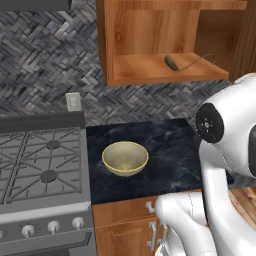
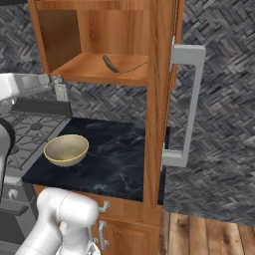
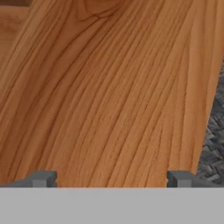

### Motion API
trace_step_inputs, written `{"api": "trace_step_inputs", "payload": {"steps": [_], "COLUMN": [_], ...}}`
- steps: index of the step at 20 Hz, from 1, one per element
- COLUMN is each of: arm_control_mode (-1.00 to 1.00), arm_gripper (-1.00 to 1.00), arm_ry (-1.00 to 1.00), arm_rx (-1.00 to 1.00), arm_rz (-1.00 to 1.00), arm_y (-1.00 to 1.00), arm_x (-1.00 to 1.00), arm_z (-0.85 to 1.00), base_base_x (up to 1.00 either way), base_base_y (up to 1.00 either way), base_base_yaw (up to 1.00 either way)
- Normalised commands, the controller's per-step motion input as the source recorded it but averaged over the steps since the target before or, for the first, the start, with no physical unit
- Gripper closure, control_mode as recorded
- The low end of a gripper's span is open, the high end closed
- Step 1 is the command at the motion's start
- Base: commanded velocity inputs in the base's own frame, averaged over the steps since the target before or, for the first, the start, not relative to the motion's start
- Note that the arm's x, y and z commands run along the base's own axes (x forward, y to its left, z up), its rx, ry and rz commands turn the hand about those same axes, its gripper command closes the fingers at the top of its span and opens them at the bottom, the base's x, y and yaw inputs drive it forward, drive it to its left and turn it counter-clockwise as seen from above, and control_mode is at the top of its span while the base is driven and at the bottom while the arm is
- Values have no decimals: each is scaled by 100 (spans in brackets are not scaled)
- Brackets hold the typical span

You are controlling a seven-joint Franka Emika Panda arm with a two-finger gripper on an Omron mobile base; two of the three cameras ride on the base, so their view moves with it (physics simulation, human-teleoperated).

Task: Open the cabinet and move the ladle to the pot. Then close the cabinet.

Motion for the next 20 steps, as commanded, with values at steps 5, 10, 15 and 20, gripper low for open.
{"api": "trace_step_inputs", "payload": {"steps": [5,10,15,20], "arm_control_mode": [-100,-100,-100,-100], "arm_gripper": [-100,-100,-100,-100], "arm_ry": [0,7,2,0], "arm_rx": [4,-11,-18,-23], "arm_rz": [0,3,25,36], "arm_y": [28,3,-4,0], "arm_x": [12,21,-3,-3], "arm_z": [0,0,0,0], "base_base_x": [0,0,0,0], "base_base_y": [0,0,0,0], "base_base_yaw": [0,0,0,0]}}
